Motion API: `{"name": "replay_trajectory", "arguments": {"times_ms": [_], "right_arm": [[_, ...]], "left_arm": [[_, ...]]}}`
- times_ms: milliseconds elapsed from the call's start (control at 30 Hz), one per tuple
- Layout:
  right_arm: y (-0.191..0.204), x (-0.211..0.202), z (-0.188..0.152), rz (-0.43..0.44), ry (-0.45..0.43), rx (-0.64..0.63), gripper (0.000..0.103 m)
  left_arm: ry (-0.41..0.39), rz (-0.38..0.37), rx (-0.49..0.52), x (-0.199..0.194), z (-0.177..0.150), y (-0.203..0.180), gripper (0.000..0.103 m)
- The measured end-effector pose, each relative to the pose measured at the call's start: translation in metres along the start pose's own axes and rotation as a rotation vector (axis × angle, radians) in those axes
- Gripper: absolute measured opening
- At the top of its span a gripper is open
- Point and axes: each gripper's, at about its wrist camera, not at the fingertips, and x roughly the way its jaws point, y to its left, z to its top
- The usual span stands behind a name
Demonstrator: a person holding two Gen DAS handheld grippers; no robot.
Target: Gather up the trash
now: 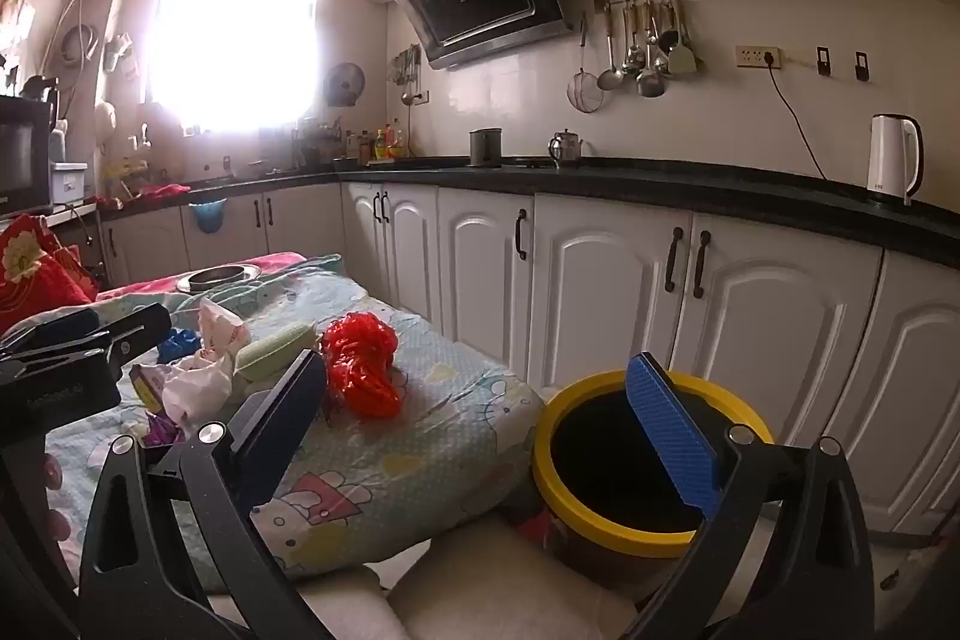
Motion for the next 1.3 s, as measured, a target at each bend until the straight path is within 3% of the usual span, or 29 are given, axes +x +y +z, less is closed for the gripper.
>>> {"name": "replay_trajectory", "arguments": {"times_ms": [1300], "right_arm": [[-0.0003, 0.0033, -0.0017, -0.026, 0.022, 0.002, 0.097]], "left_arm": [[-0.003, 0.003, 0.008, -0.0042, -0.0012, -0.0047, 0.092]]}}
